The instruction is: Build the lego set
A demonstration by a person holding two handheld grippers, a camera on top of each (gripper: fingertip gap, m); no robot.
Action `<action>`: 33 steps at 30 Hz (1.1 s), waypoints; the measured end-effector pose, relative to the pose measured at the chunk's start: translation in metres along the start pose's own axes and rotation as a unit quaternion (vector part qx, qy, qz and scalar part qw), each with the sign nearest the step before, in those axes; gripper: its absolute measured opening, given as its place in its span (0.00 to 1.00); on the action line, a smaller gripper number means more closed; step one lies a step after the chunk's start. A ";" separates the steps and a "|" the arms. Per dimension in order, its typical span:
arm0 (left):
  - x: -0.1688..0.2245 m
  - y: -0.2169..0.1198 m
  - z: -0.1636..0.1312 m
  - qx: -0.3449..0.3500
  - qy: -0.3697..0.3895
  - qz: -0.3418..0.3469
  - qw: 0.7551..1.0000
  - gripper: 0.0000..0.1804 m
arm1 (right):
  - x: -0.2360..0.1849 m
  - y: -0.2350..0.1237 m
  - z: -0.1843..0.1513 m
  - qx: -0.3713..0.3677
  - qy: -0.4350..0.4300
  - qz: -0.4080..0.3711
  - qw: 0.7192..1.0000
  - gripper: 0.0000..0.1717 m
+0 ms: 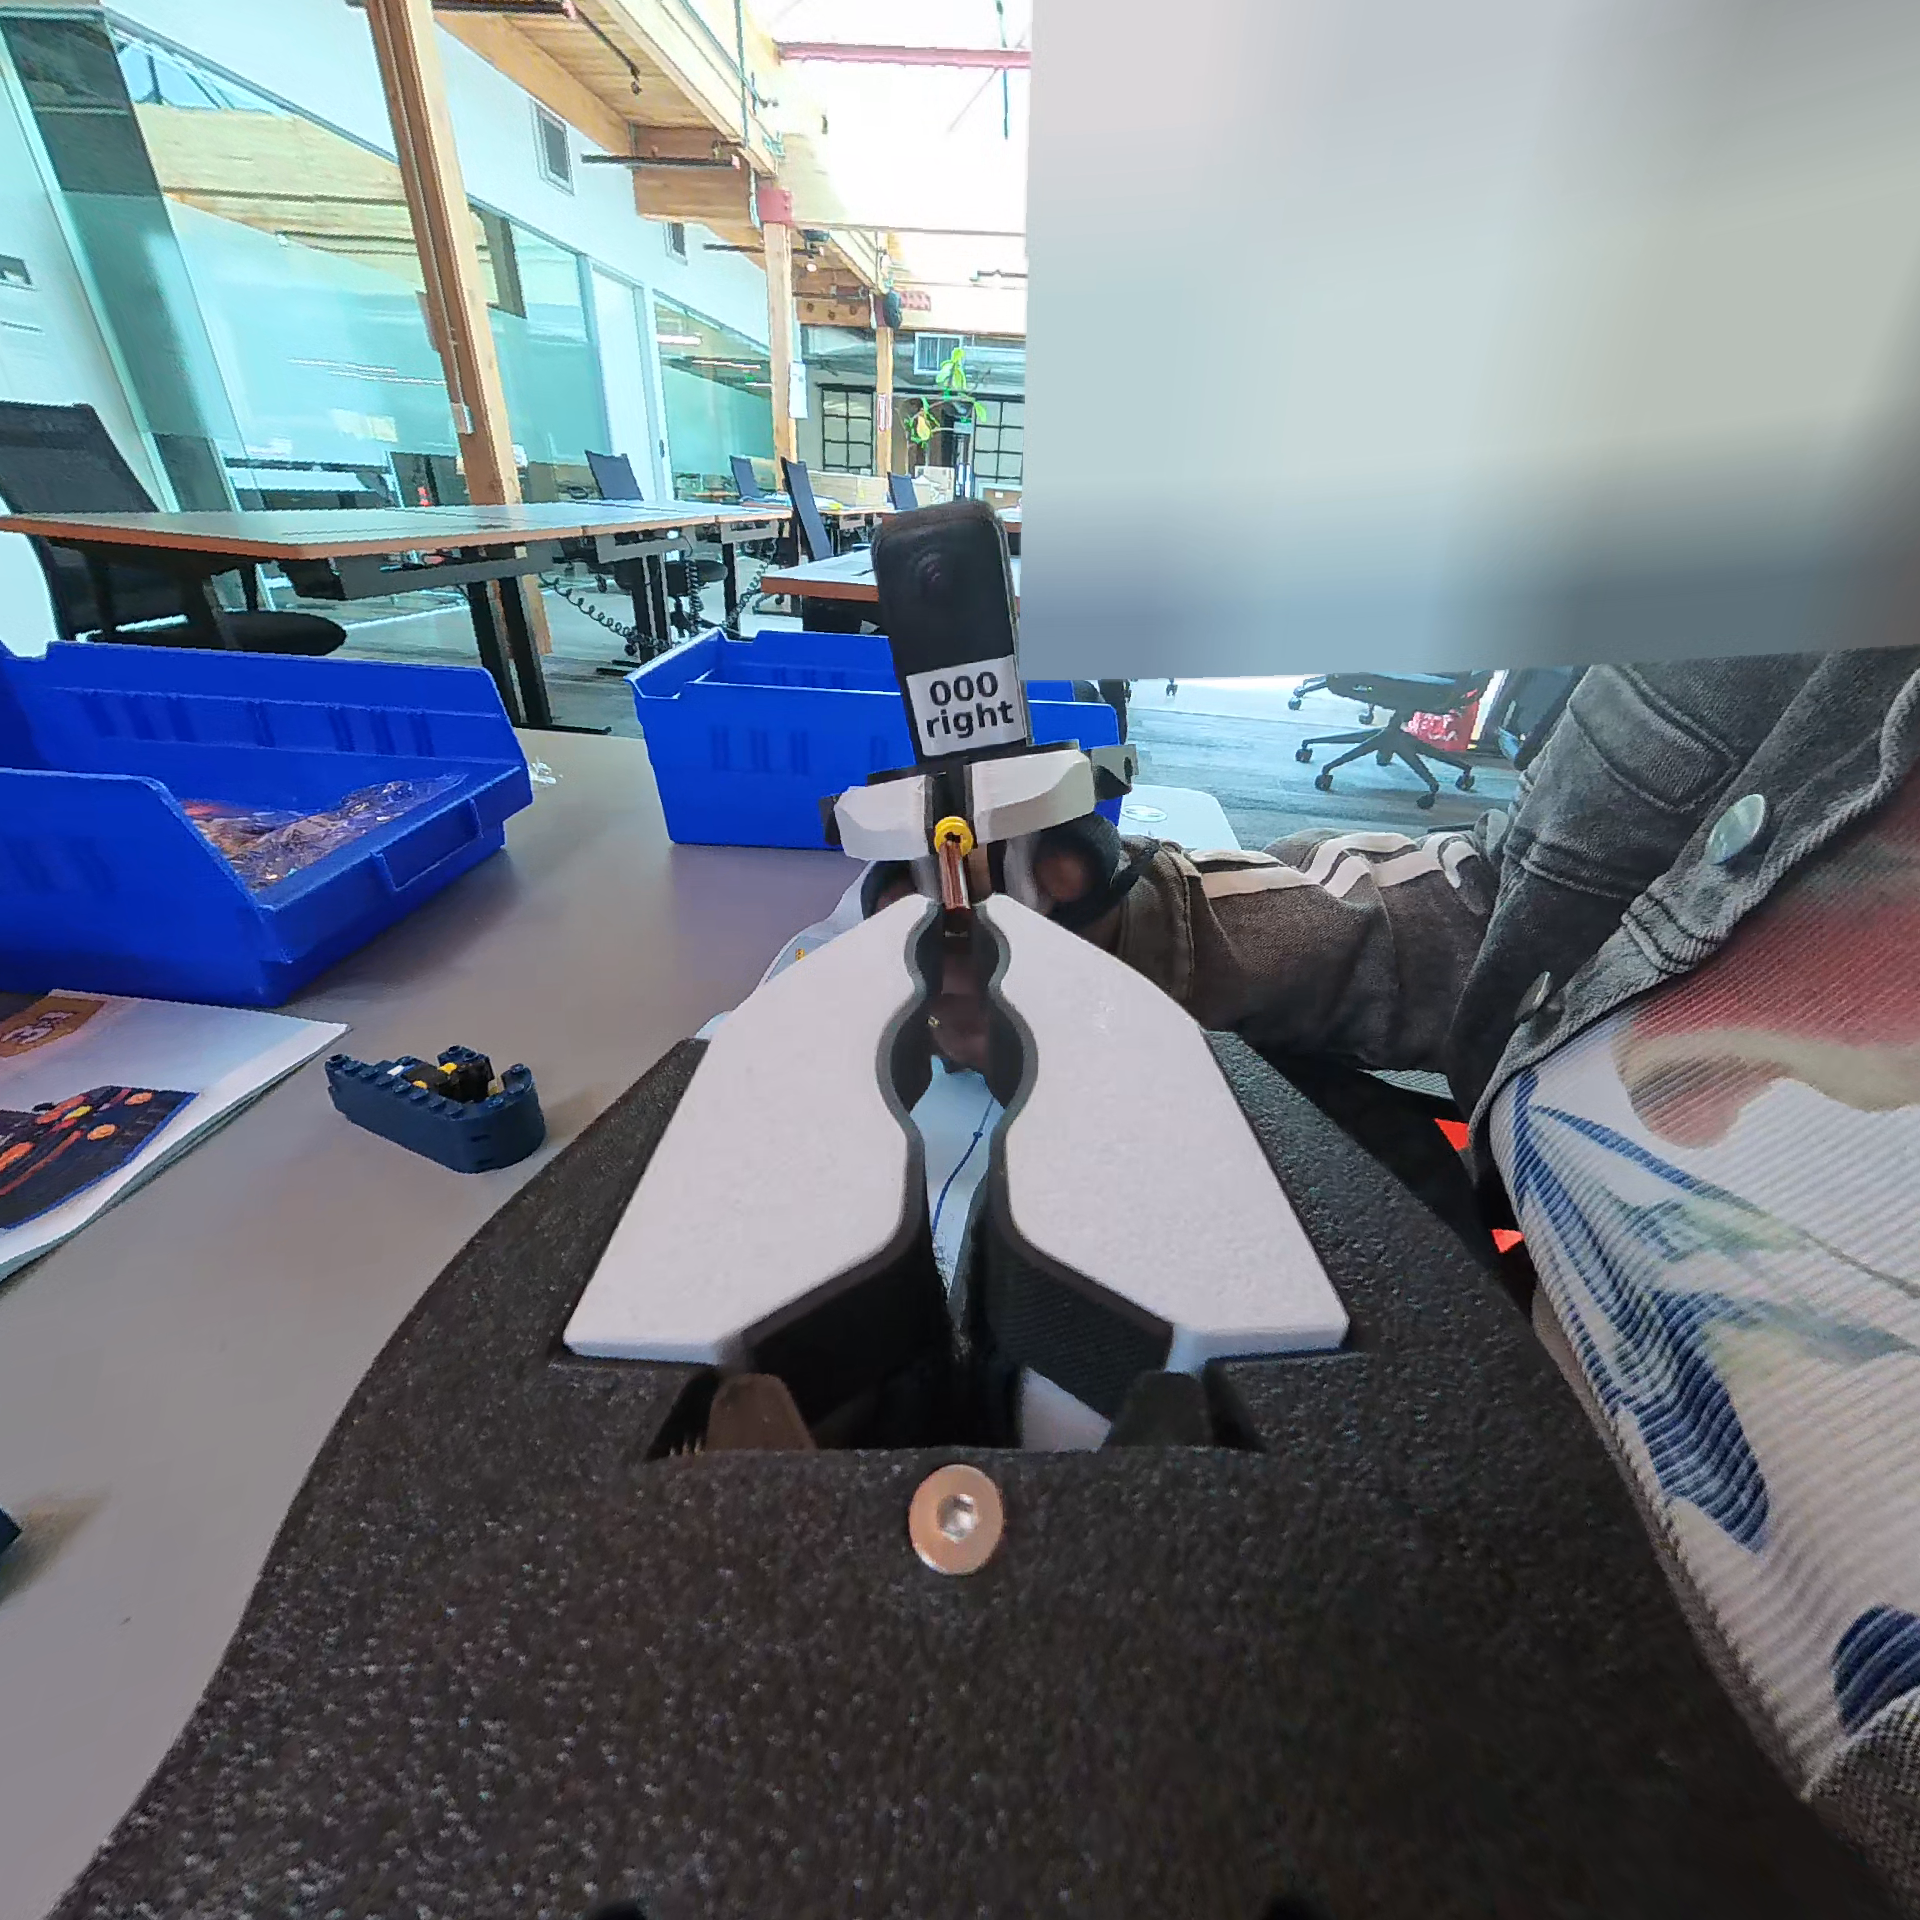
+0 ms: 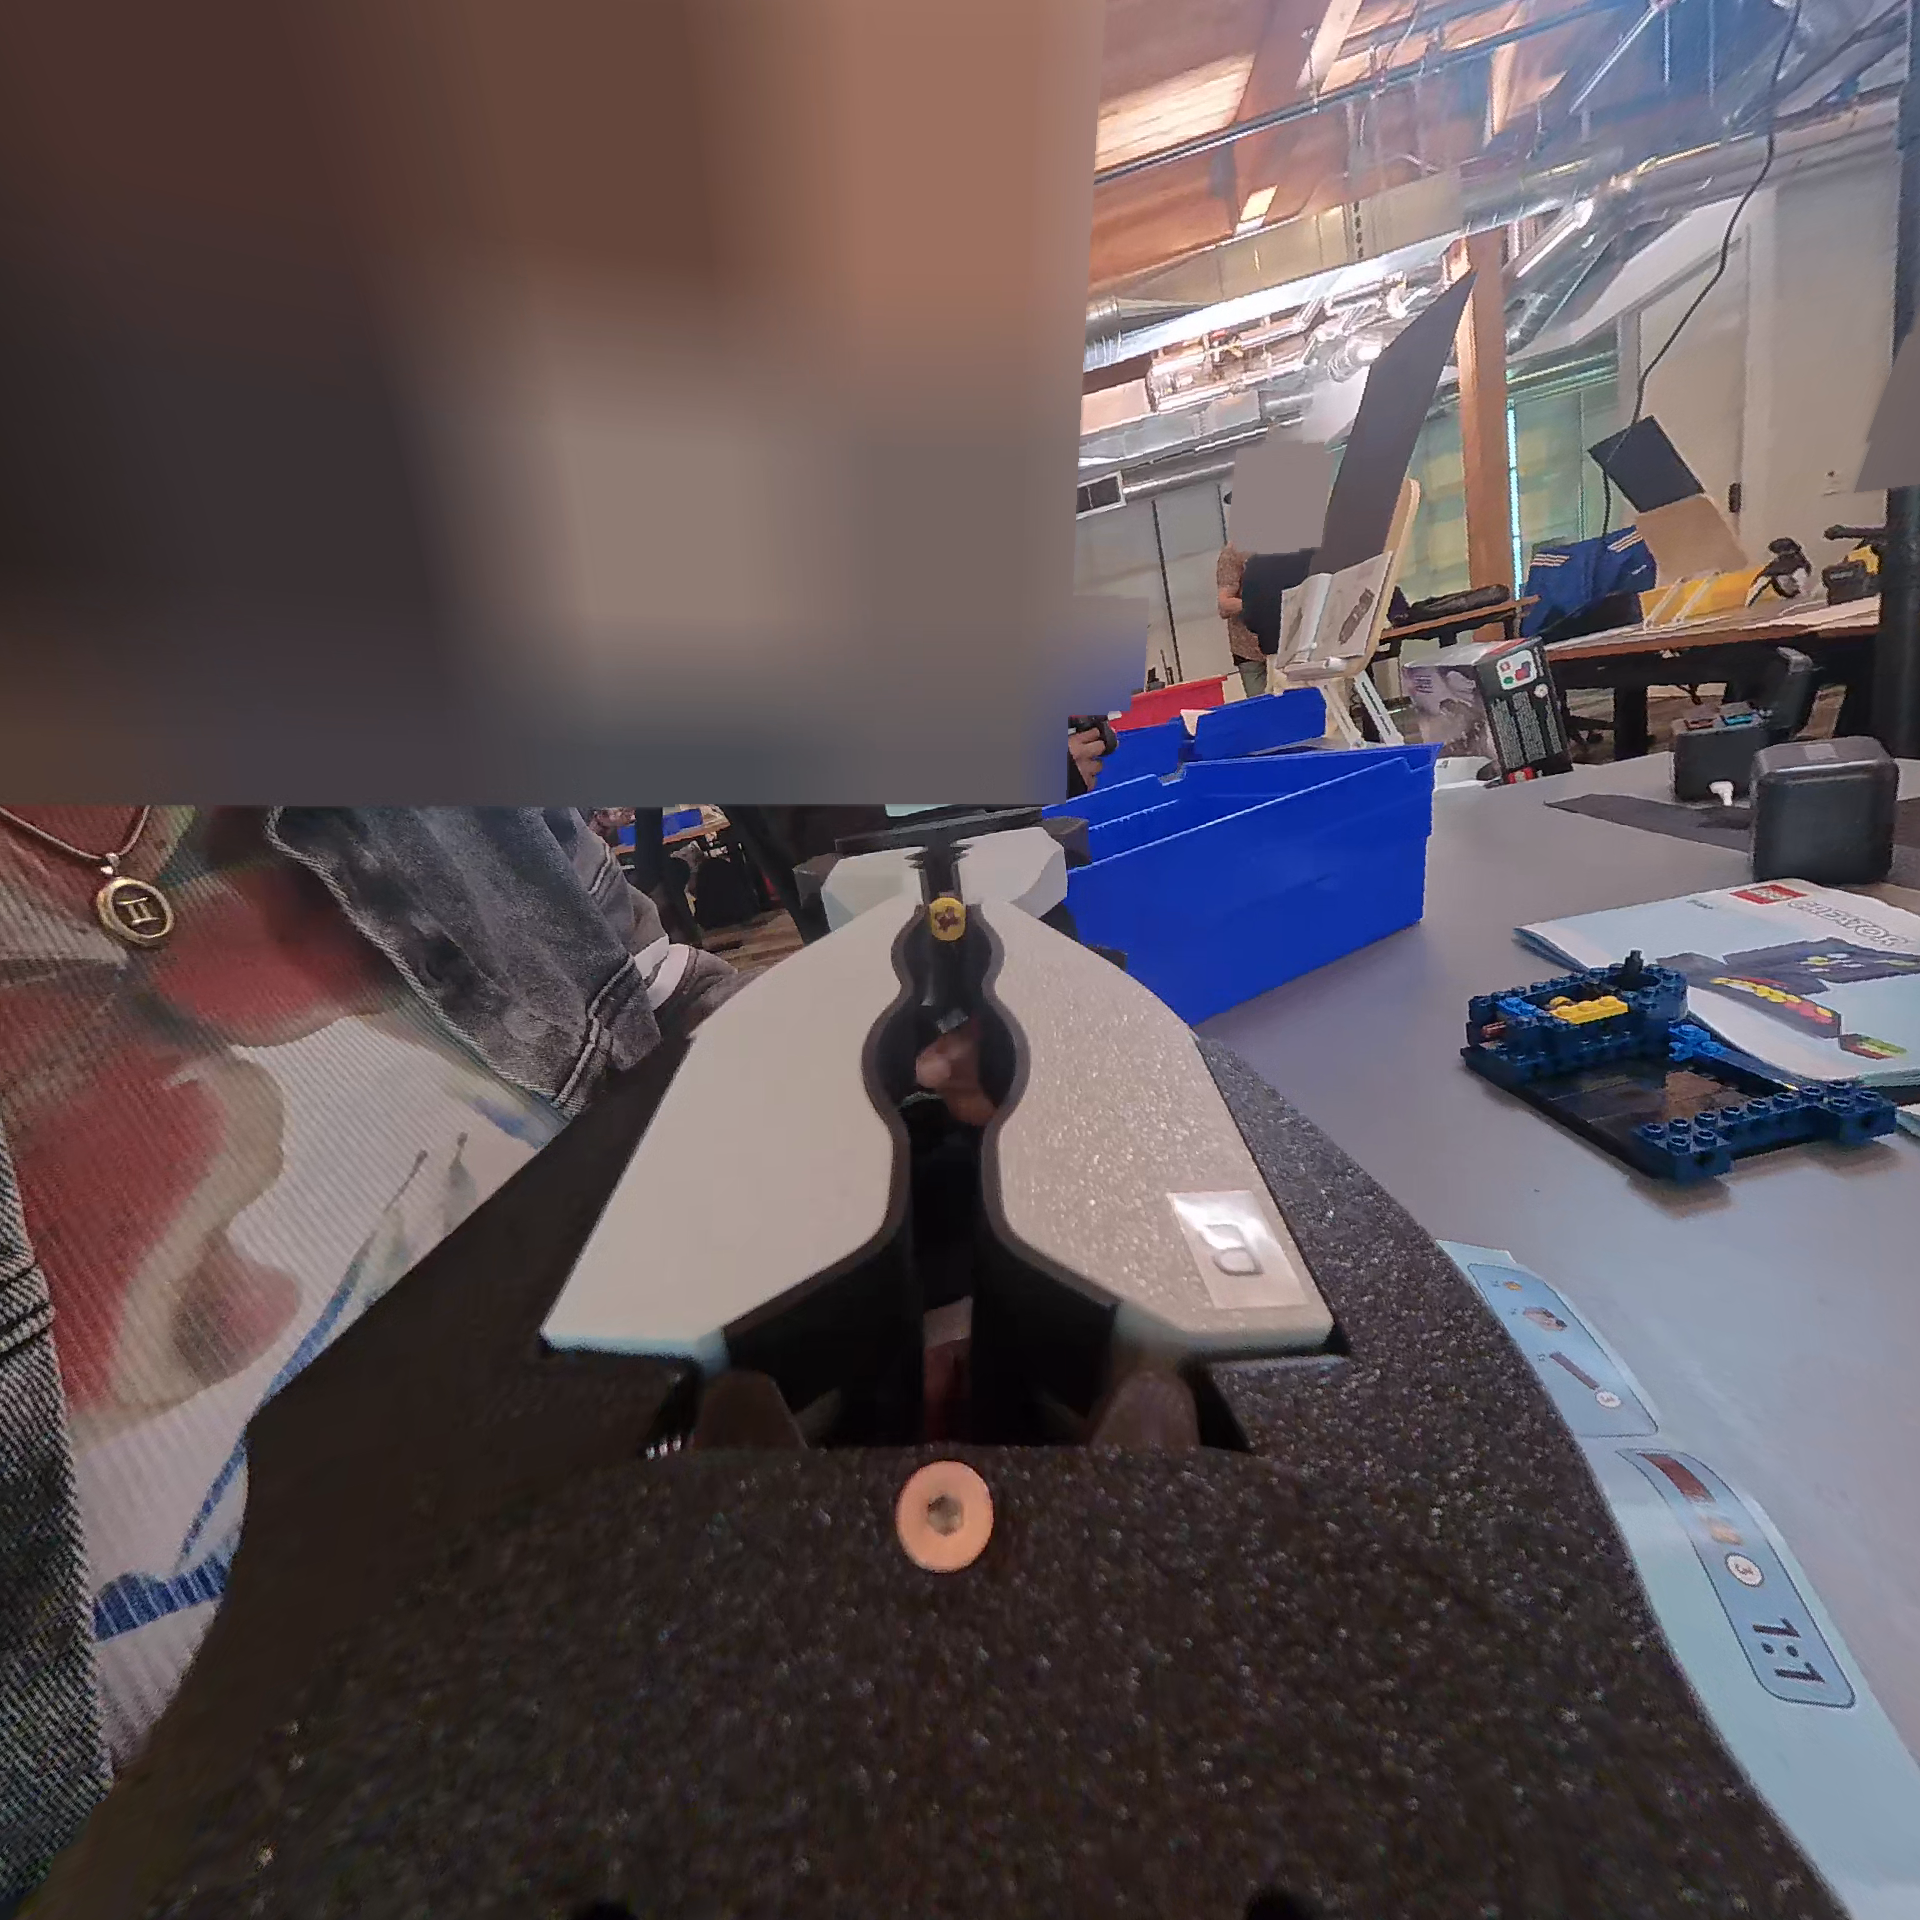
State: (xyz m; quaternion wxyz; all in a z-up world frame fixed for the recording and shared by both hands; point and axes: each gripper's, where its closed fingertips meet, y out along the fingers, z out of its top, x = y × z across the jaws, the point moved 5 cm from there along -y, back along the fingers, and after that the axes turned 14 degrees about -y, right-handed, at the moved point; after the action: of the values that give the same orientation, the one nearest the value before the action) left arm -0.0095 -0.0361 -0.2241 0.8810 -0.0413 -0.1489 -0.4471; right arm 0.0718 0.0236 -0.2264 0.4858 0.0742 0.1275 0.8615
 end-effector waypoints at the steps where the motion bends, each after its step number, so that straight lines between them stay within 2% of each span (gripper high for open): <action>1: 0.000 0.000 0.000 0.000 0.001 -0.002 1.000 0.02 | 0.000 0.000 0.000 -0.002 -0.001 0.000 1.000 0.03; 33: 0.001 0.001 -0.003 -0.008 -0.002 -0.015 1.000 0.02 | -0.002 -0.003 -0.001 -0.034 -0.013 0.013 0.999 0.03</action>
State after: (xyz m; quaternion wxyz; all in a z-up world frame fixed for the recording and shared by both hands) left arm -0.0073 -0.0370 -0.2264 0.8734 -0.0469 -0.1477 -0.4616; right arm 0.0751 0.0232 -0.2279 0.4788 0.0706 0.0910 0.8704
